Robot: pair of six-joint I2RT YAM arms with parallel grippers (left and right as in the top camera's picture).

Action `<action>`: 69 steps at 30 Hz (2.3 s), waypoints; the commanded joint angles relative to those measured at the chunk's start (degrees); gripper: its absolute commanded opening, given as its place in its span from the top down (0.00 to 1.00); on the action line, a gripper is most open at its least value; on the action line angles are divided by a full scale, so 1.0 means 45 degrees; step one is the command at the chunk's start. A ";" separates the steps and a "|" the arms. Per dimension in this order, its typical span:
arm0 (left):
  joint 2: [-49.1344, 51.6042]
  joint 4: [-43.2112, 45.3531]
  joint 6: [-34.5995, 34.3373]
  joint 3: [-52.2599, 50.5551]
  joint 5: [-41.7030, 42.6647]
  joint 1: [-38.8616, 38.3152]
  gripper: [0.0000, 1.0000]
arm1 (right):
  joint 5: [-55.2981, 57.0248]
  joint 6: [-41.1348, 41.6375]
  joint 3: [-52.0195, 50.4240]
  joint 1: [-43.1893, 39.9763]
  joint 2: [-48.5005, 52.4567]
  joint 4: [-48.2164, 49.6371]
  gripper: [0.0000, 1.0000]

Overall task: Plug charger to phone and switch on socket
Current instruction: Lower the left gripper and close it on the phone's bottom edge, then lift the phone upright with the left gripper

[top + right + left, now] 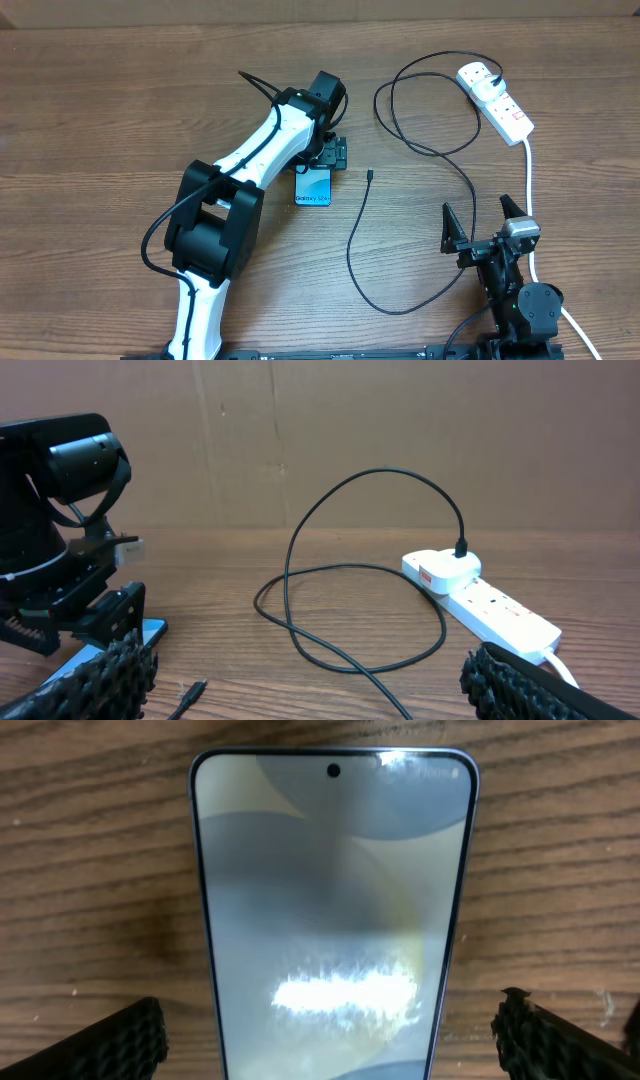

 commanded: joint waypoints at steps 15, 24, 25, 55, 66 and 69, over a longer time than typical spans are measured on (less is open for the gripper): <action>0.0141 0.1001 0.0568 -0.1331 -0.0355 0.0155 0.00 | 0.0175 -0.0063 -0.0131 0.0049 -0.0107 0.0049 0.00; 0.0141 0.1292 0.0350 -0.1588 -0.0350 0.0155 0.00 | 0.0175 -0.0063 -0.0131 0.0049 -0.0107 0.0049 0.00; 0.0141 0.1316 0.0257 -0.1588 -0.0355 0.0155 0.00 | 0.0175 -0.0063 -0.0131 0.0049 -0.0107 0.0049 0.00; 0.0112 0.0554 0.0083 -0.1103 0.0549 0.0170 0.23 | 0.0175 -0.0063 -0.0131 0.0049 -0.0107 0.0049 0.00; 0.0112 -0.1389 -0.0010 0.0967 0.2205 0.0316 0.25 | 0.0175 -0.0063 -0.0131 0.0049 -0.0107 0.0049 0.00; 0.0112 -0.1719 -0.0010 0.1307 0.3589 0.0656 0.26 | 0.0175 -0.0063 -0.0131 0.0049 -0.0107 0.0049 0.00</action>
